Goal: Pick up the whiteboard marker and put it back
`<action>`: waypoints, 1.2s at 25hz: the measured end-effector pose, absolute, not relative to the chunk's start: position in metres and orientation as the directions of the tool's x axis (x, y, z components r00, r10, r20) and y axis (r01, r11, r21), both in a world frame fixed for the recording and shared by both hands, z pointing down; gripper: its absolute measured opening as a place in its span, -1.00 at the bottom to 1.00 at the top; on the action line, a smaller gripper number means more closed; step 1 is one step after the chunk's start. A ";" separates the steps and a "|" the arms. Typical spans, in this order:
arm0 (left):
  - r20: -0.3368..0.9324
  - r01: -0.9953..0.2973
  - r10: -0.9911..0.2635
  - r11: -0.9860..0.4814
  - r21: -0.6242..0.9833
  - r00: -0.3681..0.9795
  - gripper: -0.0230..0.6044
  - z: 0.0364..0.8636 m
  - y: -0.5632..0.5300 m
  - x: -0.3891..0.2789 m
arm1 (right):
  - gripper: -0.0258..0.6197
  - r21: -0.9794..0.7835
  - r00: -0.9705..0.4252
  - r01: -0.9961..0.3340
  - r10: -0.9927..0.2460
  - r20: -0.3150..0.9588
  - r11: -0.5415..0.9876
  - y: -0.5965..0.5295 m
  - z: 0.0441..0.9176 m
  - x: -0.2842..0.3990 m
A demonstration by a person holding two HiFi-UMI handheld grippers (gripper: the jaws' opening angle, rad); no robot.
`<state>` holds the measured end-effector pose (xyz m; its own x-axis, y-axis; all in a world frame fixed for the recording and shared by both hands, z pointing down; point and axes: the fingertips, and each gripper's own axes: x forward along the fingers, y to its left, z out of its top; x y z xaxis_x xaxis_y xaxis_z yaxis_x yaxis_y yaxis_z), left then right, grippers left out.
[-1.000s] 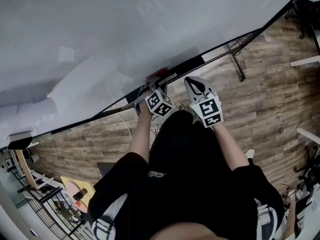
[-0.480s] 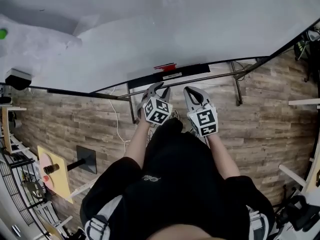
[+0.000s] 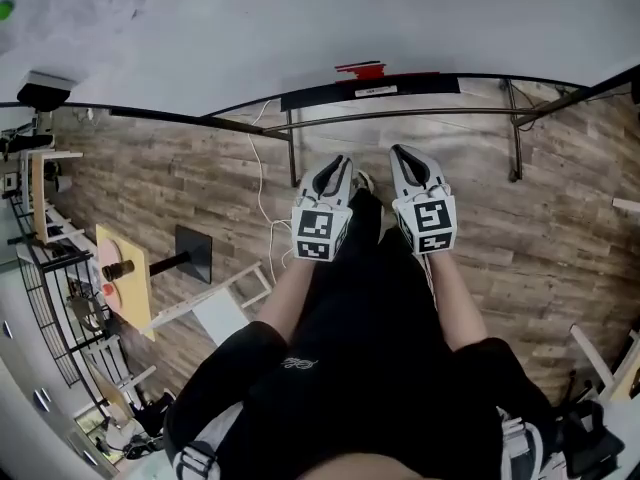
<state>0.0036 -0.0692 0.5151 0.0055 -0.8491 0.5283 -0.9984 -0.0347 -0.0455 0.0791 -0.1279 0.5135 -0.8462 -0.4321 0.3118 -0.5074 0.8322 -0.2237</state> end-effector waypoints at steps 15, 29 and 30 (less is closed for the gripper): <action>0.409 -0.994 -0.907 0.110 0.003 -0.099 -0.91 0.477 0.002 -0.027 | -0.91 -0.177 -0.878 -0.448 -0.394 0.272 0.876 -0.065 0.493 0.045; 0.248 -0.992 -0.966 0.093 0.083 -0.070 -0.91 0.435 0.083 -0.050 | -0.91 0.019 -0.822 -0.519 -0.505 0.262 0.855 0.032 0.432 0.034; 0.235 -0.992 -0.970 0.080 0.092 -0.057 -0.91 0.433 0.085 -0.047 | -0.91 0.033 -0.815 -0.527 -0.517 0.261 0.849 0.037 0.427 0.040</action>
<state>-0.0474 0.0848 0.4333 -0.0568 -0.9704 0.2349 -0.9925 0.0804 0.0921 0.0398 0.0375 0.4274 -0.8155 -0.5165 0.2612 -0.5273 0.8491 0.0328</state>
